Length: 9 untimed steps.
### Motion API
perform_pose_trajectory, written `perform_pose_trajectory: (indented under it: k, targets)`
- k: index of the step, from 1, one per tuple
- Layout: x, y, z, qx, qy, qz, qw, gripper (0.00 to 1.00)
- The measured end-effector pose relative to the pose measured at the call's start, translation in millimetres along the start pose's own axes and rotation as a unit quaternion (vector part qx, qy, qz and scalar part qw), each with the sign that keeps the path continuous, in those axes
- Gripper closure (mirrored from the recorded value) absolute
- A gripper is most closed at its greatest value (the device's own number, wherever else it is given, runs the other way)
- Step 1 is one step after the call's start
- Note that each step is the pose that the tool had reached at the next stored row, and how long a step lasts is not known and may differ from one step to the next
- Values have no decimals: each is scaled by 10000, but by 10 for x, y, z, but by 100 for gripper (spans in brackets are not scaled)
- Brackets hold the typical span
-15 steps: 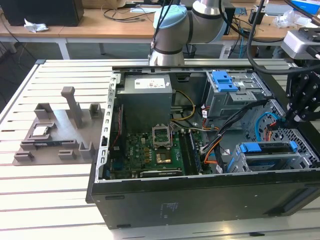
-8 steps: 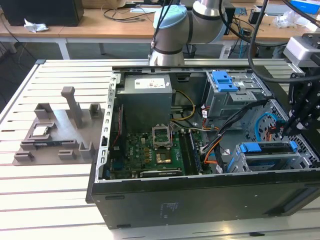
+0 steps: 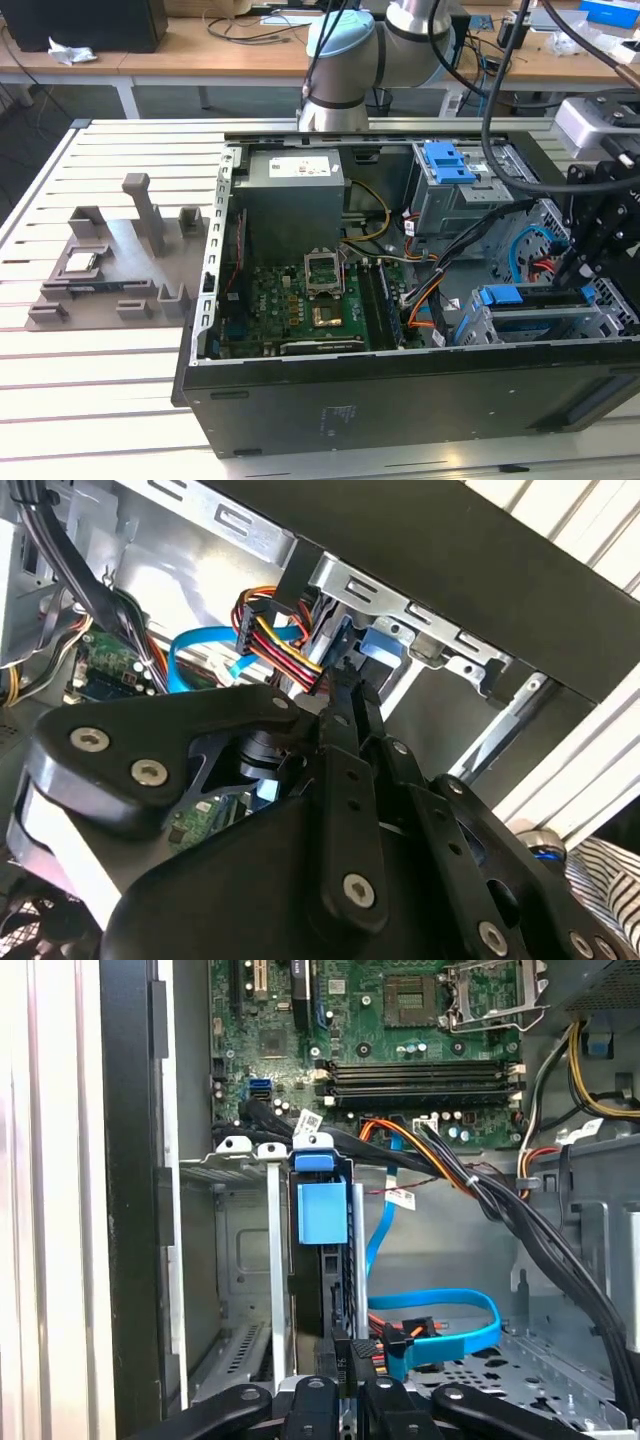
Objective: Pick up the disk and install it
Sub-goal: 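Insert the first disk wire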
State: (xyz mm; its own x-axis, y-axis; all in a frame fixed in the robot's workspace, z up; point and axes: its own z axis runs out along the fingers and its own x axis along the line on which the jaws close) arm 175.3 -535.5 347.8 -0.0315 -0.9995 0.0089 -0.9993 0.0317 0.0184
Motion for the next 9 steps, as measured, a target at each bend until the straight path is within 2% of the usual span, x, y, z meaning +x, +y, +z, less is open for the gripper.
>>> perform_pose_trajectory:
  k: [9]
  targets:
    - [-5,23,43,0,2,-42,10000,83]
